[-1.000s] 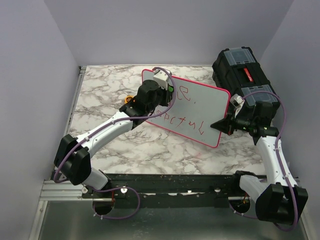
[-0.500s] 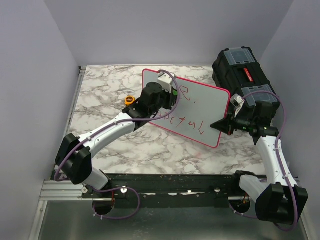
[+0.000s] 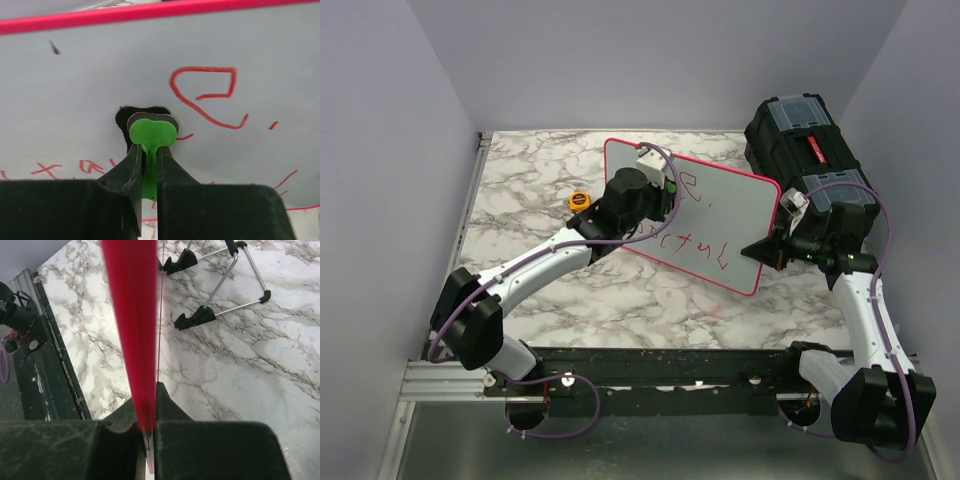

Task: Erase the whiteboard
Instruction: Erase the whiteboard using the whiteboard eraser.

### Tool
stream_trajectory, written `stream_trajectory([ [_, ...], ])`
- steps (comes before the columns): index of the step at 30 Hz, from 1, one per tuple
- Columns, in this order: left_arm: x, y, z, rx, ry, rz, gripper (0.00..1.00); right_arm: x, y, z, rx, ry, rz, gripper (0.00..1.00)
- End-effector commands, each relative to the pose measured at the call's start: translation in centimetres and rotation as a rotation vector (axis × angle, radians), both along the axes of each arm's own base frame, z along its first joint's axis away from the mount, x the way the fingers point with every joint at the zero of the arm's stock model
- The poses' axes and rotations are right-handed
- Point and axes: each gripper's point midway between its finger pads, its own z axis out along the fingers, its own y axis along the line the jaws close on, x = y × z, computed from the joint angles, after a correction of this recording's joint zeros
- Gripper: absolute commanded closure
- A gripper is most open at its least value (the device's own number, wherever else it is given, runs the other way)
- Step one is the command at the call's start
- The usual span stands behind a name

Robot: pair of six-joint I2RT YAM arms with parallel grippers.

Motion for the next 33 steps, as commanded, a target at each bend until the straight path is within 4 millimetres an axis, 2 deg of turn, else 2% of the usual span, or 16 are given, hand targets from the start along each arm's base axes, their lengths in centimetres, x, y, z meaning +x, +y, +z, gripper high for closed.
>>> stream_trajectory([
  [1, -0.2, -1.4, -0.2, -0.009, 0.002, -0.015, 1.00, 0.0, 0.4, 1.6, -0.003, -0.123, 0.065, 1.00],
  [8, 1.6, 2.8, 0.1, -0.010, -0.006, 0.063, 1.00, 0.0, 0.4, 1.6, -0.002, -0.123, 0.066, 1.00],
  [10, 1.7, 3.3, 0.3, -0.018, -0.008, 0.066, 1.00, 0.0, 0.5, 1.6, -0.002, -0.124, 0.066, 1.00],
  [12, 1.5, 3.1, 0.5, -0.025, -0.008, 0.056, 1.00, 0.0, 0.5, 1.6, -0.001, -0.123, 0.067, 1.00],
  [18, -0.3, -0.1, 0.8, -0.041, -0.011, -0.009, 1.00, 0.0, 0.5, 1.5, 0.000, -0.117, 0.067, 1.00],
  [21, -0.6, -0.8, 0.8, -0.045, -0.010, -0.019, 1.00, 0.1, 0.5, 1.5, -0.001, -0.118, 0.066, 1.00],
  [25, 0.0, 0.3, 0.3, -0.014, -0.014, 0.004, 1.00, 0.0, 0.4, 1.6, -0.002, -0.121, 0.065, 1.00],
  [30, 1.5, 3.2, 0.5, -0.025, -0.013, 0.057, 1.00, 0.0, 0.5, 1.7, -0.001, -0.126, 0.066, 1.00],
  [33, 1.2, 3.0, 0.8, -0.029, -0.013, 0.046, 1.00, 0.0, 0.5, 1.7, 0.000, -0.126, 0.068, 1.00],
])
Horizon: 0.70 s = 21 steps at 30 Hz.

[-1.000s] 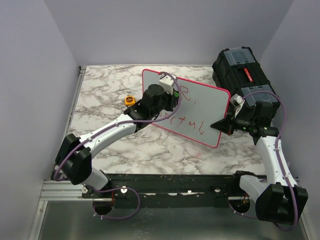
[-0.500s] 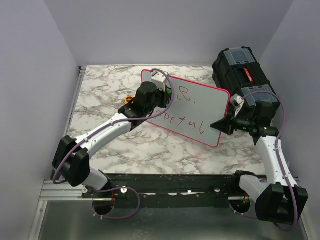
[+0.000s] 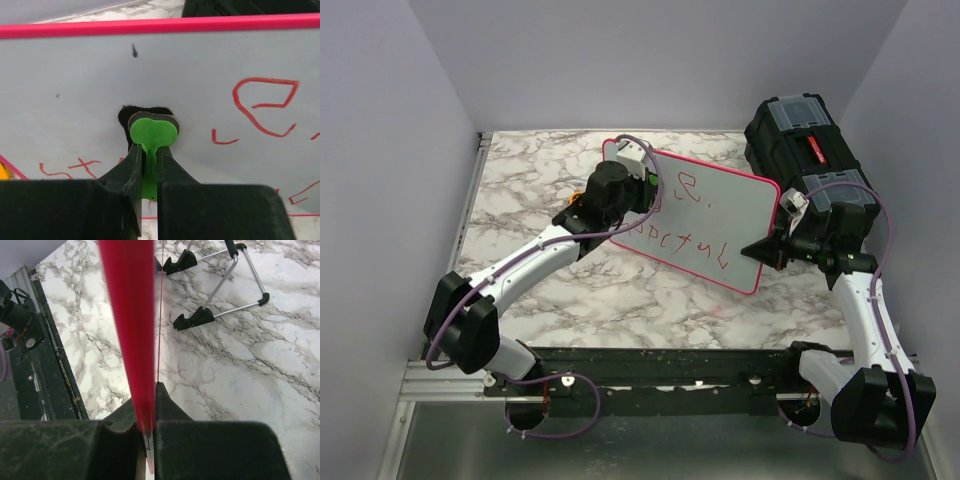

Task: Erase the whiteboard
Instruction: Erase the whiteboard using the whiteboard eraser.

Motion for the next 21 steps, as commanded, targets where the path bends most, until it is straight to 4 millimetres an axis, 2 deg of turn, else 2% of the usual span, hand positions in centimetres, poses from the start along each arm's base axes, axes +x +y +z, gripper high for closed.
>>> stream_trajectory([
  [1, -0.1, 0.3, 1.0, -0.015, -0.020, -0.001, 1.00, -0.1, 0.5, 1.7, 0.007, -0.108, 0.063, 1.00],
  [5, -1.6, -2.5, 0.8, -0.009, -0.017, -0.058, 1.00, -0.1, 0.5, 1.6, 0.005, -0.109, 0.062, 0.99],
  [8, -1.9, -3.5, 0.5, -0.007, -0.012, -0.074, 1.00, -0.1, 0.5, 1.6, 0.004, -0.107, 0.060, 1.00],
  [11, -1.5, -3.0, 0.2, 0.015, -0.017, -0.056, 1.00, -0.1, 0.5, 1.7, 0.004, -0.110, 0.060, 0.99],
  [17, 0.2, 0.5, 0.6, 0.008, -0.020, 0.009, 1.00, -0.1, 0.5, 1.7, 0.005, -0.112, 0.061, 1.00],
  [21, 0.1, 0.6, 0.8, -0.006, -0.013, 0.005, 1.00, -0.1, 0.5, 1.8, 0.006, -0.112, 0.063, 1.00],
])
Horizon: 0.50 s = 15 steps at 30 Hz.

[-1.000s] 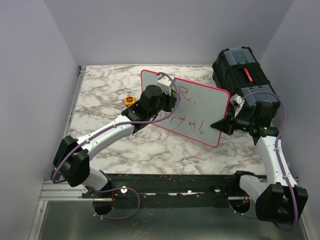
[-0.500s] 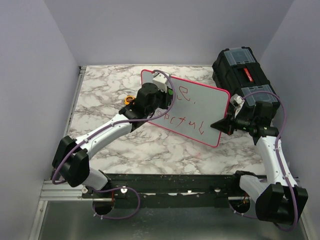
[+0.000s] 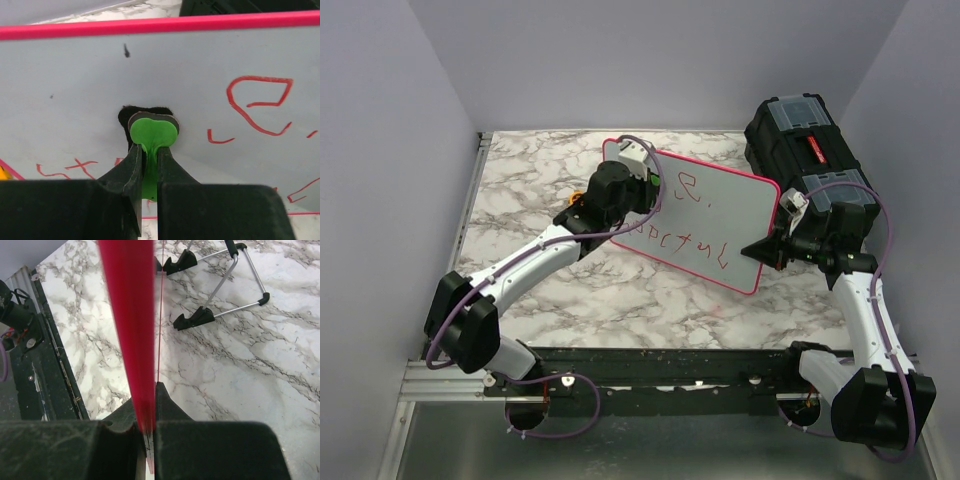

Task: Erase the whiteboard
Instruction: Erase the whiteboard using the whiteboard eraser.

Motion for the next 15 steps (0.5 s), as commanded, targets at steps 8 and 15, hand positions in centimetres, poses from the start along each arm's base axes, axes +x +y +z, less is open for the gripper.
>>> stream_trajectory([
  [8, -2.2, -3.7, 0.4, -0.026, 0.002, -0.069, 1.00, -0.1, 0.5, 1.6, 0.003, -0.112, 0.062, 1.00],
  [15, -1.2, -2.1, -0.4, 0.009, 0.002, -0.030, 1.00, -0.1, 0.5, 1.7, 0.003, -0.114, 0.062, 1.00],
])
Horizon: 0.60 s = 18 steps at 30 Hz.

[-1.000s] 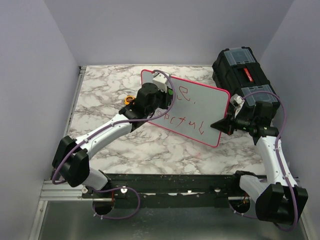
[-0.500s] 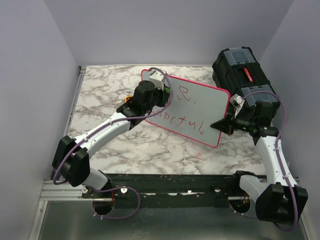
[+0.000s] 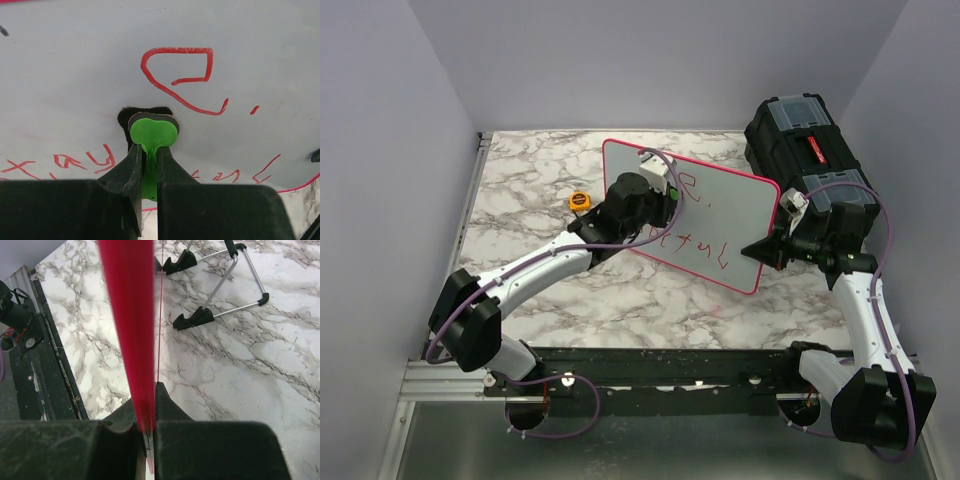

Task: Erase the whiteboard
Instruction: Erase the whiteboard using the whiteboard eraser.

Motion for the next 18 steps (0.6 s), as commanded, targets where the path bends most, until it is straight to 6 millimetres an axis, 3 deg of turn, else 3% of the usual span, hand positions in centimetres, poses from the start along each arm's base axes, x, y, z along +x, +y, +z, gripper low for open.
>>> stream_trajectory([
  [1, 2.1, 2.1, 0.2, 0.009, -0.014, 0.067, 1.00, -0.1, 0.5, 1.7, 0.006, -0.110, 0.062, 1.00],
  [6, 3.0, 4.1, 0.7, 0.001, -0.022, 0.100, 1.00, -0.1, 0.5, 1.8, 0.006, -0.113, 0.065, 1.00],
  [18, 0.4, 0.2, 0.5, -0.025, -0.004, 0.018, 1.00, -0.1, 0.5, 1.6, 0.007, -0.106, 0.063, 0.99],
])
